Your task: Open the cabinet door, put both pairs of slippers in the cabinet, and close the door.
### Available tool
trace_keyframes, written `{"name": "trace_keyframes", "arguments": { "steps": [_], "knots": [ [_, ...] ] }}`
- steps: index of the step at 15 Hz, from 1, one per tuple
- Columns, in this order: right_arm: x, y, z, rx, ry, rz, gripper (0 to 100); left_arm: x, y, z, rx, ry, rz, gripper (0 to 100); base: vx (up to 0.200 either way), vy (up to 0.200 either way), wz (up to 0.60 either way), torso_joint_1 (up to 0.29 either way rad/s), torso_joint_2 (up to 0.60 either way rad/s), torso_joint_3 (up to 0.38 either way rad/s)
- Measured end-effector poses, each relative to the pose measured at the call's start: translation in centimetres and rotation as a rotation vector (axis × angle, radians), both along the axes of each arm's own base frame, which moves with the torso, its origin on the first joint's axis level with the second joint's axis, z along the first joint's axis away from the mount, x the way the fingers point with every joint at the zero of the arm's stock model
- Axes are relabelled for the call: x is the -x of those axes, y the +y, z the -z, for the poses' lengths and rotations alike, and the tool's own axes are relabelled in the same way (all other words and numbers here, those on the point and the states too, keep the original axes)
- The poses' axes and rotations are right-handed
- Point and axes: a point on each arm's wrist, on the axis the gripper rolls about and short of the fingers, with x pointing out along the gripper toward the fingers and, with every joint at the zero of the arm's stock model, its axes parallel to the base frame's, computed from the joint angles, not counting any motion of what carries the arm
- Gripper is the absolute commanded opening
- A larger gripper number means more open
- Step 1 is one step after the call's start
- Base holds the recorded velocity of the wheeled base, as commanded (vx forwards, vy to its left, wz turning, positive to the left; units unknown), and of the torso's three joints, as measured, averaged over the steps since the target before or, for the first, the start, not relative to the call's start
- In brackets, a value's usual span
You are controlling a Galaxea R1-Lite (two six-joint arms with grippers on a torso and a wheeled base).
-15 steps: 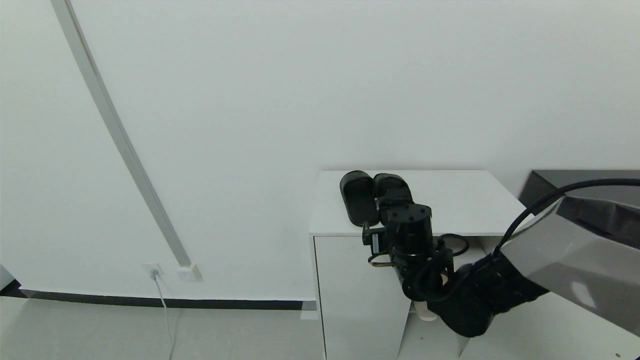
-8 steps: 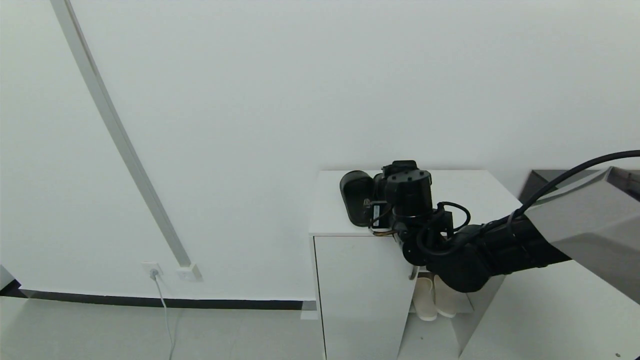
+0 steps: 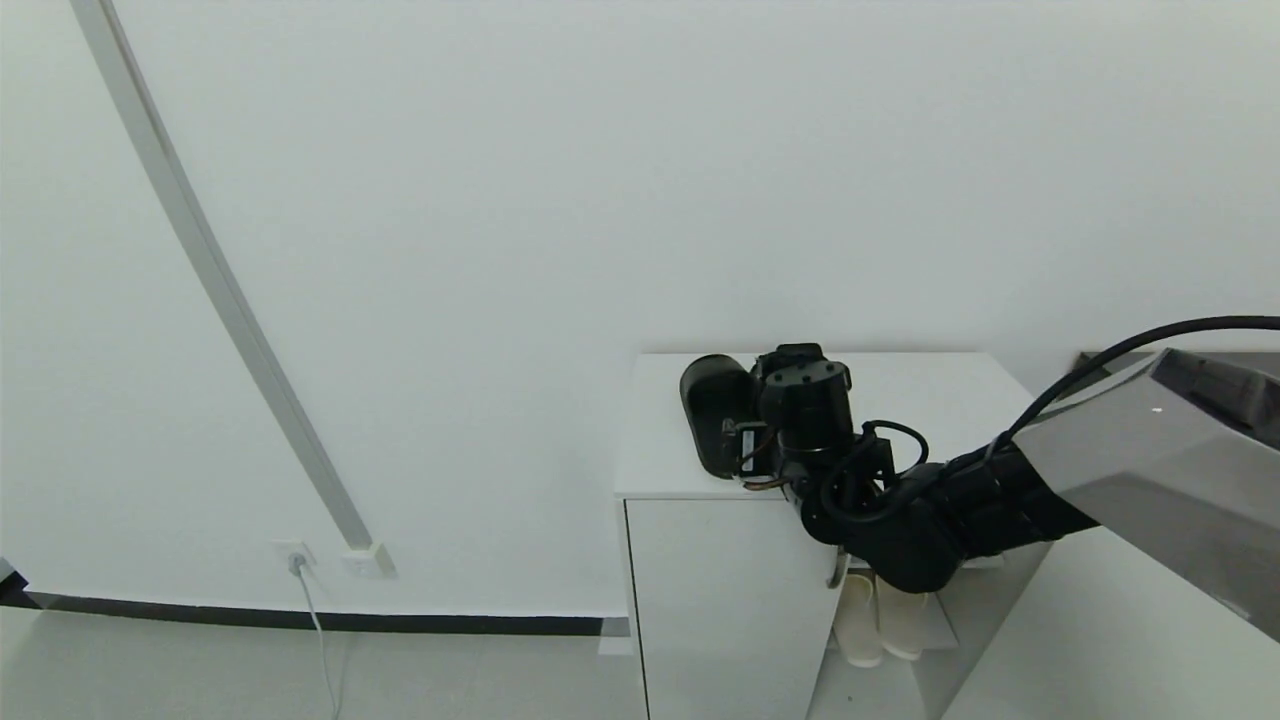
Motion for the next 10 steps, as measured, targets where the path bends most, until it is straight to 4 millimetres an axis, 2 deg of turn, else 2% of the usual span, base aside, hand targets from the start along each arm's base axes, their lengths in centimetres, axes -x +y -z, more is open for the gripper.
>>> {"name": "trace_keyframes", "arguments": {
  "steps": [5, 10],
  "knots": [
    [-0.5, 0.4, 2.3, 0.008, 0.043, -0.017, 100, 0.0, 0.0, 0.0, 0.001, 0.000, 0.000, 0, 0.200, 0.000, 0.00, 0.009, 0.00, 0.003],
    [-2.6, 0.1, 3.5, -0.009, 0.029, -0.003, 100, 0.0, 0.0, 0.0, 0.001, 0.000, 0.001, 0, 0.000, 0.000, 0.00, 0.000, 0.00, 0.000]
  ]
}}
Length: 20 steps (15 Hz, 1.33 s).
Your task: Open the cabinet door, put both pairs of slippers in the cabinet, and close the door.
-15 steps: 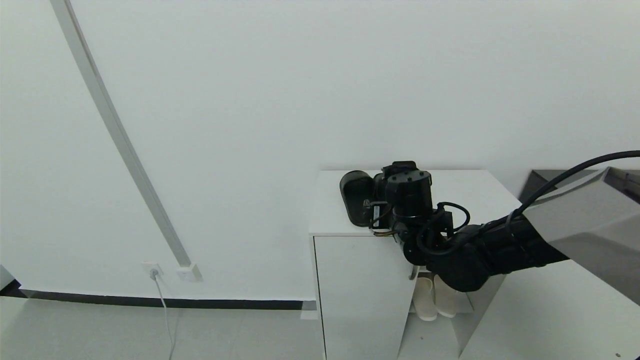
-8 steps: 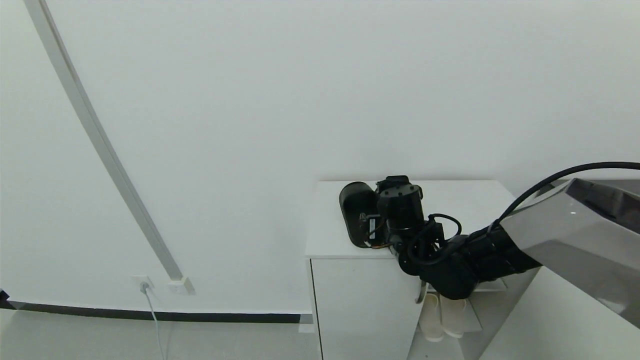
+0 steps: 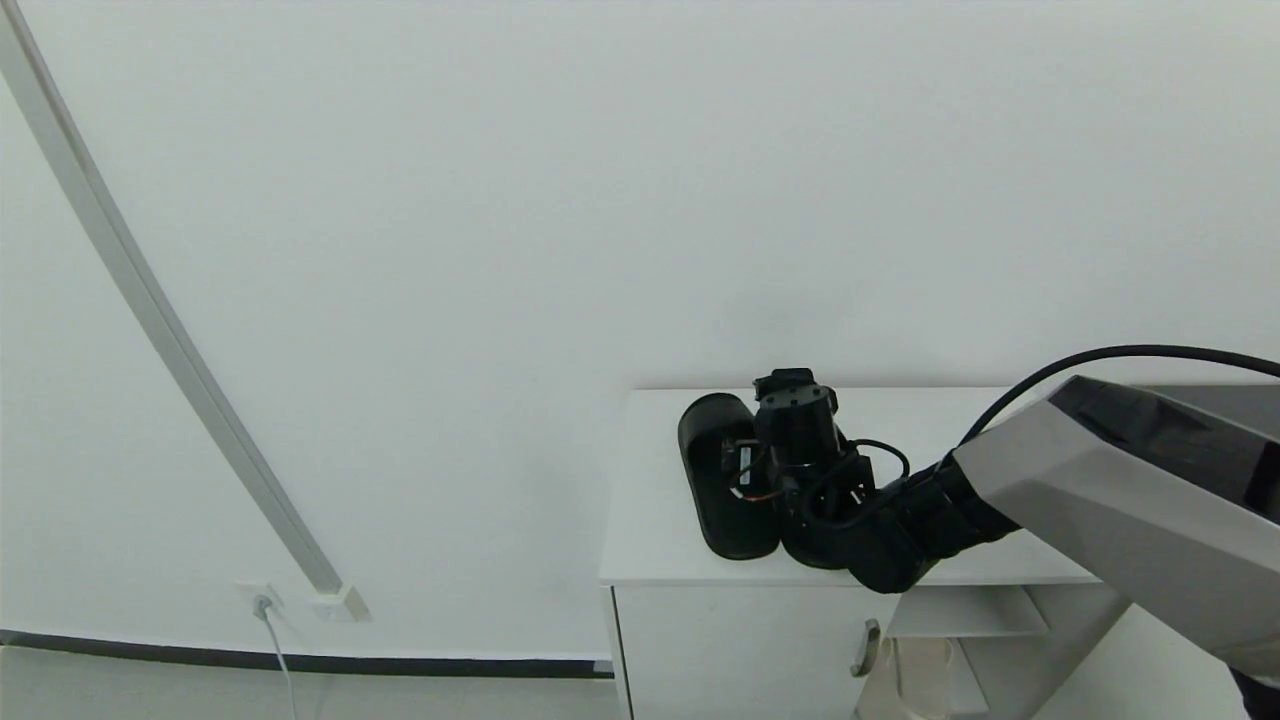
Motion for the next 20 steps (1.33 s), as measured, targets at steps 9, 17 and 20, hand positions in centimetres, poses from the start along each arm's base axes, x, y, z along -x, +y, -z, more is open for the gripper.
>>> {"name": "trace_keyframes", "arguments": {
  "steps": [9, 17, 20],
  "knots": [
    [-3.2, 0.5, 1.3, -0.013, -0.045, 0.024, 100, 0.0, 0.0, 0.0, 0.000, 0.000, 0.000, 0, 0.000, 0.000, 0.00, 0.000, 0.00, 0.000],
    [-3.6, 0.6, 1.7, -0.012, -0.053, 0.028, 0, 0.0, 0.0, 0.0, 0.000, 0.000, -0.001, 0, 0.000, 0.000, 0.00, 0.000, 0.00, 0.000],
    [-2.7, 0.4, 1.2, -0.005, -0.060, 0.015, 0, 0.0, 0.0, 0.0, 0.000, 0.000, -0.001, 0, 0.000, 0.000, 0.00, 0.000, 0.00, 0.000]
  ]
}}
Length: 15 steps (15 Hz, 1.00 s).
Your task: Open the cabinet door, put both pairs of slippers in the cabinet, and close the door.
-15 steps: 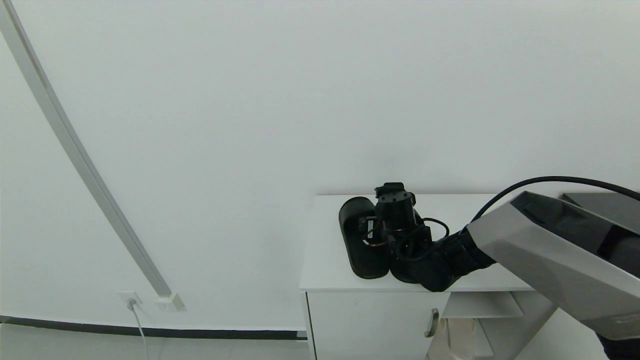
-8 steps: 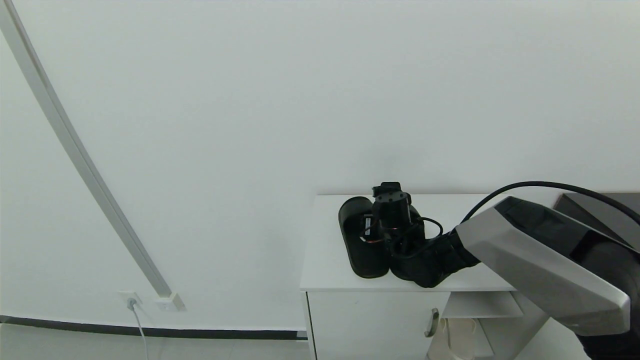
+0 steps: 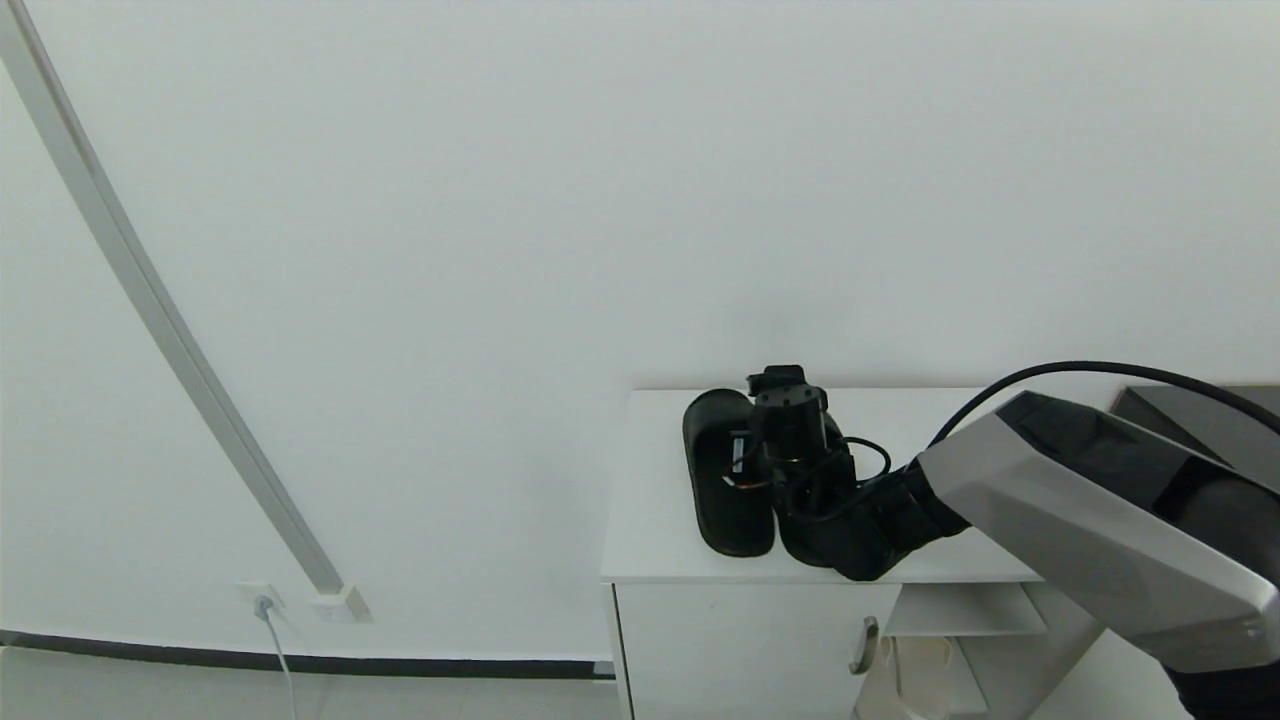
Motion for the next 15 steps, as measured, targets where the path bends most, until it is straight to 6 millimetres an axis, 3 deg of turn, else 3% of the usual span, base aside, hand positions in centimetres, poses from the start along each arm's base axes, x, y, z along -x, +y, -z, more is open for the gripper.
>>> {"name": "trace_keyframes", "arguments": {
  "steps": [3, 11, 15],
  "knots": [
    [2.1, -0.9, -1.5, 0.019, -0.030, -0.071, 0, 0.0, 0.0, 0.0, 0.000, 0.000, 0.000, 0, 0.000, 0.000, 0.00, 0.000, 0.00, 0.000],
    [11.0, -5.8, -4.6, 0.004, 0.030, -0.440, 0, 0.0, 0.0, 0.0, 0.000, 0.000, 0.000, 0, 0.000, 0.000, 0.00, 0.000, 0.00, 0.000],
    [13.6, -6.7, -5.6, -0.004, 0.034, -0.515, 0, 0.0, 0.0, 0.0, 0.000, 0.000, 0.000, 0, 0.000, 0.000, 0.00, 0.000, 0.00, 0.000]
  ]
}}
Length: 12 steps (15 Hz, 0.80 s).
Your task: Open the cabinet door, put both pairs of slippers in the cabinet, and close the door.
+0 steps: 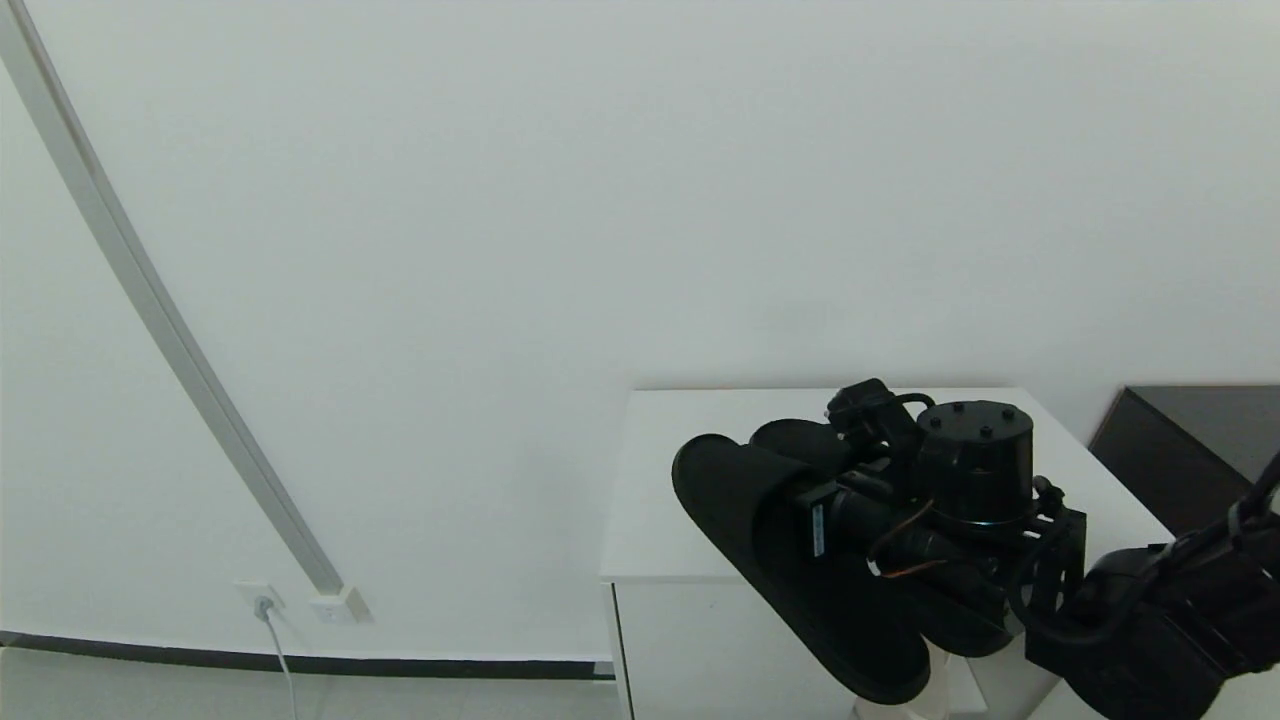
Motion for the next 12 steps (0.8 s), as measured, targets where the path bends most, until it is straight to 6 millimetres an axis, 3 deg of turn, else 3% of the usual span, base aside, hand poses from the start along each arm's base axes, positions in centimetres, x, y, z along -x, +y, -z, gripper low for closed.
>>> {"name": "trace_keyframes", "arguments": {
  "steps": [7, 12],
  "knots": [
    [0.98, 0.20, -0.18, 0.018, -0.013, -0.031, 0, 0.00, 0.00, 0.00, 0.001, 0.000, 0.000, 0, 0.000, 0.000, 0.00, 0.000, 0.00, 0.000],
    [1.25, 0.30, 0.05, 0.028, -0.007, -0.039, 0, 0.00, 0.00, 0.00, 0.001, 0.000, 0.000, 0, -0.200, 0.000, 0.00, 0.006, 0.00, 0.004]
  ]
}}
